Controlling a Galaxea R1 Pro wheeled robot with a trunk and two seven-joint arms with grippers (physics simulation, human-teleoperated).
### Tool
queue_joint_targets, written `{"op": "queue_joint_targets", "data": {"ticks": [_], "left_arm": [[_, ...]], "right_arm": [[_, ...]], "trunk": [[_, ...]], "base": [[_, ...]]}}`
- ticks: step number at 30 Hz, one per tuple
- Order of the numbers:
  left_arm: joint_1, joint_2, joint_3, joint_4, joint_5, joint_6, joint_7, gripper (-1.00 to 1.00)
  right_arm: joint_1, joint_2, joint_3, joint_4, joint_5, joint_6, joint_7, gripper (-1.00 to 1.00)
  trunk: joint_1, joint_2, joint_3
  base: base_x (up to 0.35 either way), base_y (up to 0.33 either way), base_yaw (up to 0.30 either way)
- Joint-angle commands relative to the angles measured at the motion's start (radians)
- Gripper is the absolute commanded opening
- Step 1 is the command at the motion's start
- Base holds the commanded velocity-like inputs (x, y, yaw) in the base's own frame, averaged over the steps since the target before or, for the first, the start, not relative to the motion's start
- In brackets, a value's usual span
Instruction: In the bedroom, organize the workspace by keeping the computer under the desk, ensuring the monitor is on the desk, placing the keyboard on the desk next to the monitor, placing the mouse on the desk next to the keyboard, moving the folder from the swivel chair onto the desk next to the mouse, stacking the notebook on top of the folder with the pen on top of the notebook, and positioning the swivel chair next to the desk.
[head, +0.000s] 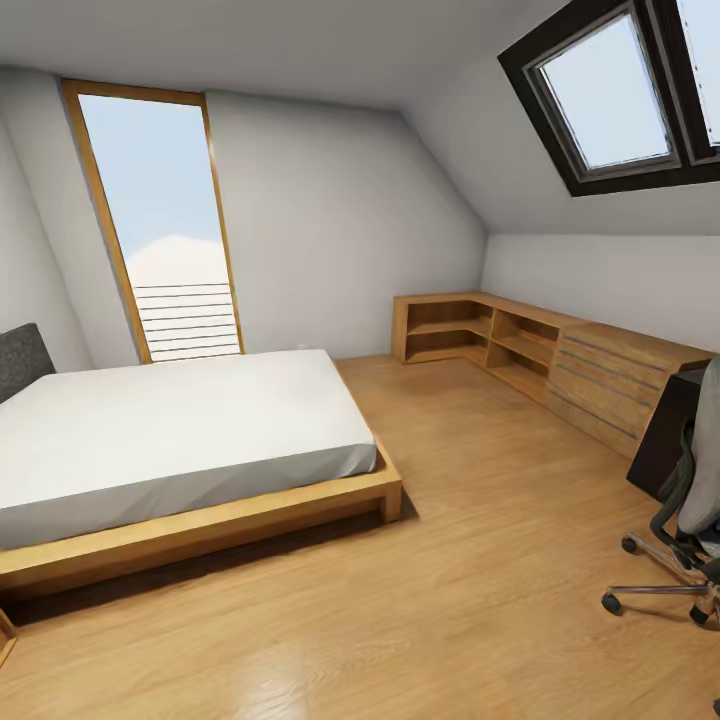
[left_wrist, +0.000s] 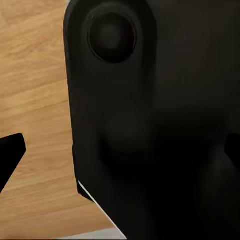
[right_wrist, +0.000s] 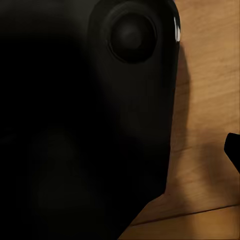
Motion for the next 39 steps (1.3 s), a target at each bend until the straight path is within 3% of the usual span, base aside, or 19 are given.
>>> {"op": "queue_joint_targets", "data": {"ticks": [1, 6, 9, 26, 27, 39], "left_arm": [[0.000, 0.000, 0.000, 0.000, 0.000, 0.000, 0.000, 1.00], [0.008, -0.028, -0.001, -0.019, -0.003, -0.005, -0.008, 1.00], [0.009, -0.031, -0.001, -0.021, -0.003, -0.005, -0.009, 1.00], [0.009, -0.023, -0.001, -0.023, -0.003, -0.005, -0.012, 1.00], [0.008, -0.023, -0.001, -0.023, -0.003, -0.005, -0.012, 1.00], [0.009, -0.023, -0.001, -0.023, -0.003, -0.005, -0.012, 1.00]], "right_arm": [[0.000, 0.000, 0.000, 0.000, 0.000, 0.000, 0.000, 1.00], [-0.011, 0.025, 0.002, -0.006, 0.007, -0.008, 0.000, 1.00], [-0.014, 0.029, 0.002, -0.006, 0.007, -0.010, 0.000, 1.00], [-0.017, 0.033, 0.001, 0.002, 0.008, -0.093, 0.000, 1.00], [-0.017, 0.033, 0.001, 0.003, 0.008, -0.143, 0.000, 1.00], [-0.017, 0.033, -0.002, 0.003, 0.003, -0.142, -0.001, 1.00]], "trunk": [[0.000, 0.000, 0.000], [0.000, 0.000, 0.000], [-0.011, 0.021, 0.009], [-0.077, 0.140, 0.062], [-0.080, 0.147, 0.065], [-0.123, 0.224, 0.100]], "base": [[0.000, 0.000, 0.000], [0.000, 0.000, 0.000], [0.000, 0.000, 0.000], [0.000, 0.000, 0.000], [0.000, 0.000, 0.000], [0.000, 0.000, -0.178]]}}
